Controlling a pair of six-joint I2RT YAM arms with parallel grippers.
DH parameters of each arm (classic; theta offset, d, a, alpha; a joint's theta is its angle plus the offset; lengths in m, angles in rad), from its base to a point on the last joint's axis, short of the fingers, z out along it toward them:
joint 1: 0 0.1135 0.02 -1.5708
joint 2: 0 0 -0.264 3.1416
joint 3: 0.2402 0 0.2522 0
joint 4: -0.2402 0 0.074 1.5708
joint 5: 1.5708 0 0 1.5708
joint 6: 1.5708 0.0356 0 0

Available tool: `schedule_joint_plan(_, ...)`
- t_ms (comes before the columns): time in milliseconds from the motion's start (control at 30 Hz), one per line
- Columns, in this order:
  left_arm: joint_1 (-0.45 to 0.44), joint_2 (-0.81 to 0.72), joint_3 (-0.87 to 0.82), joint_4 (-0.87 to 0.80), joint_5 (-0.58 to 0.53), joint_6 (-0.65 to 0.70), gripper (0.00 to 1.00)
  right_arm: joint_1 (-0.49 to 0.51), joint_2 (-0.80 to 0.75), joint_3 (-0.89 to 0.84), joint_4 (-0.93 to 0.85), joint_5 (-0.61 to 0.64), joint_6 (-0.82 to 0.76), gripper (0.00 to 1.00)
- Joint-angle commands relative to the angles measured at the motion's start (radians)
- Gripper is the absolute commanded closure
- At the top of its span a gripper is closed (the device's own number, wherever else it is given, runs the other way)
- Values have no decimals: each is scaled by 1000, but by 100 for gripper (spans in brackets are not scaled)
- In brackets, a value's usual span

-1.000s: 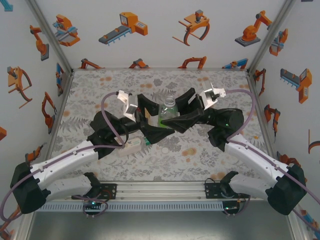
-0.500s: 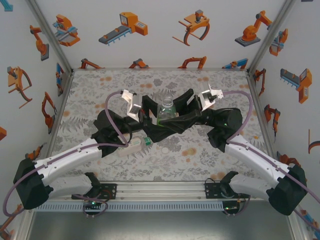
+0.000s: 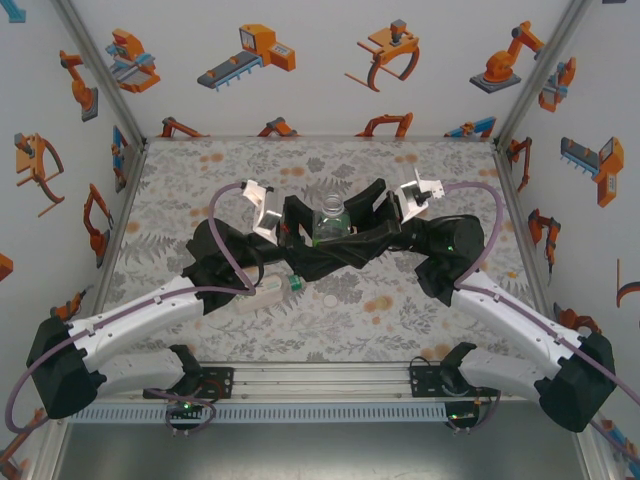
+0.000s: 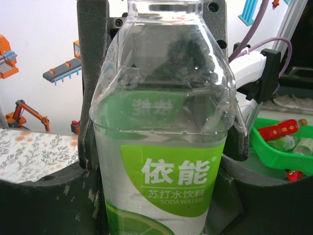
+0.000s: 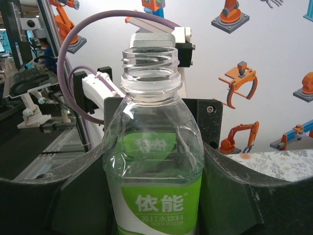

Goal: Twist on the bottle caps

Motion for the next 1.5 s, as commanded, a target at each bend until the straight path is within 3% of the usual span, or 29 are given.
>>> schedule_joint_plan(0,-6,-27,21,33,13,8,50,12,-24,32,6,7,-23,81)
schedule_joint_plan(200,-5,-68,11,-32,-6,62,61,12,-41,41,-29,15,-34,71)
schedule_joint_plan(433,-4,-145,26,-231,-63,161,67,12,-107,48,-173,49,-110,33)
schedule_joint_plan(600,19,-205,26,-338,-89,197,72,12,-150,64,-317,71,-176,21)
schedule_joint_plan(933,129,-361,-27,-464,-106,176,91,12,-233,114,-808,271,-323,23)
schedule_joint_plan(1167,131,-445,-67,-537,-147,188,95,30,-247,78,-1050,511,-328,30)
schedule_joint_plan(1467,131,-489,-119,-530,-147,172,96,116,-150,133,-1407,832,-317,40)
